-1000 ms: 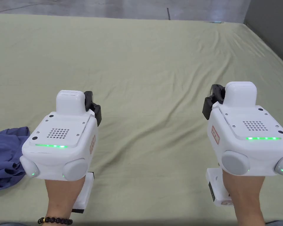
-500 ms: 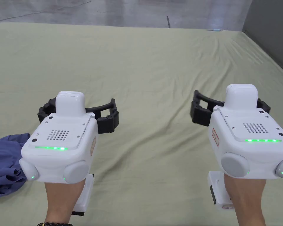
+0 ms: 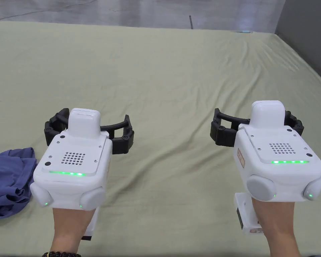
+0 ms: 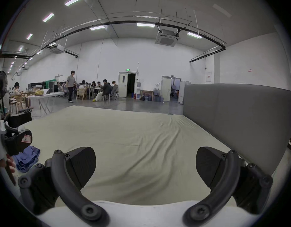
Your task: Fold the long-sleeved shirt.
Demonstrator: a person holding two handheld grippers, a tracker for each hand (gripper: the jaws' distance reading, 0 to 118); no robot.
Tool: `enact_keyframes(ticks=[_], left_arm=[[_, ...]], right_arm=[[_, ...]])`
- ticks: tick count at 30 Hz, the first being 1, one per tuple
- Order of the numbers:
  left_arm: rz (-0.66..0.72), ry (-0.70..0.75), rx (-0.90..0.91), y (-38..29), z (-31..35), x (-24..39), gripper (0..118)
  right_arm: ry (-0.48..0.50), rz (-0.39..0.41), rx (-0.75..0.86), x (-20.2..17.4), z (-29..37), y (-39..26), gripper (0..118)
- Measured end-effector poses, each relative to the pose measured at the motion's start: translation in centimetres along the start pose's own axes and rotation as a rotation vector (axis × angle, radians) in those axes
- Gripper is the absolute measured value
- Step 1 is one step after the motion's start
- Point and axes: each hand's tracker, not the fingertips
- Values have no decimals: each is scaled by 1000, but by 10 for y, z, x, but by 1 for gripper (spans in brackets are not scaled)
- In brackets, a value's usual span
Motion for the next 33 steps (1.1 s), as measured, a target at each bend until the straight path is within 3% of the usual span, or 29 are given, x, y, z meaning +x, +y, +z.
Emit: enact_keyframes(ticks=[5,12,33], left_arm=[[114,-6,-12,6,0,-8,118],[96,-13,15,9,6,-9,118],[59,-27,17,11,3,-1,118]], right_arm=[[1,28,11,-4,3,3,118],[19,-19,17,-2,6,6,118],[-1,-19,28,-2,6,6,118]])
